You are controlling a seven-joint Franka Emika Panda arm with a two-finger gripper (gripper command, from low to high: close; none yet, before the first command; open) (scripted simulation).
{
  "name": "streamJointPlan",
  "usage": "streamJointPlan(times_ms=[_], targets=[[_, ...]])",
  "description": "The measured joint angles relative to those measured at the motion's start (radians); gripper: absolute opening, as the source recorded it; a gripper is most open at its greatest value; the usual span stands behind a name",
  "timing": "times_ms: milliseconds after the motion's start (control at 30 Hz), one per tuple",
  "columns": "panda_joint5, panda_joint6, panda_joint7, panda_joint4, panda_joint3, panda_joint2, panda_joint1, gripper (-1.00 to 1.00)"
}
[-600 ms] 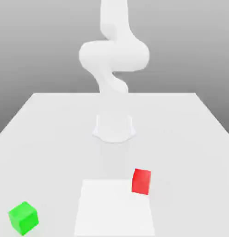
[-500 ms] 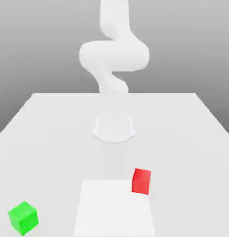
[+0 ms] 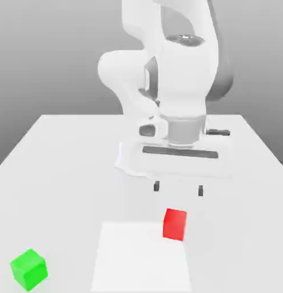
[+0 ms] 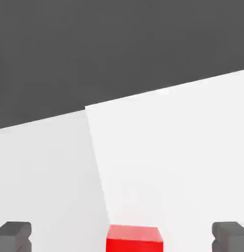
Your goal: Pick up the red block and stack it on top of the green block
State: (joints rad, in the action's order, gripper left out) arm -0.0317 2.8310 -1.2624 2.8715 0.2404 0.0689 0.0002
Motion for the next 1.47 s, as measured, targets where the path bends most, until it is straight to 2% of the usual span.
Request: streamJointPlan(times_ms=[100, 200, 233, 467, 567, 733, 1033, 1200, 1333, 1367, 1467], targets=[[0.094, 0.100, -0.082, -0.001, -0.024, -0.125, 0.003, 0.00], [0.197, 0.191, -0.157, -0.015, -0.115, -0.236, 0.070, 0.00], [0.214, 0.213, -0.169, -0.018, -0.141, -0.261, 0.091, -1.00], [0.218, 0.215, -0.173, -0.019, -0.145, -0.262, 0.095, -1.00], [0.129, 0.143, -0.110, -0.006, -0.085, -0.175, 0.059, -1.00], [0.004, 0.000, -0.026, 0.008, -0.087, -0.018, 0.075, -1.00], [-0.016, -0.170, -0.185, -0.292, -0.232, -0.147, -0.199, -1.00], [-0.017, -0.257, -0.287, -0.471, -0.346, -0.241, -0.306, -1.00], [-0.047, -0.179, -0.290, -0.518, -0.362, -0.369, -0.342, -1.00], [-0.056, -0.149, -0.284, -0.521, -0.357, -0.402, -0.347, 1.00], [-0.056, -0.149, -0.284, -0.521, -0.357, -0.402, -0.347, 1.00]])
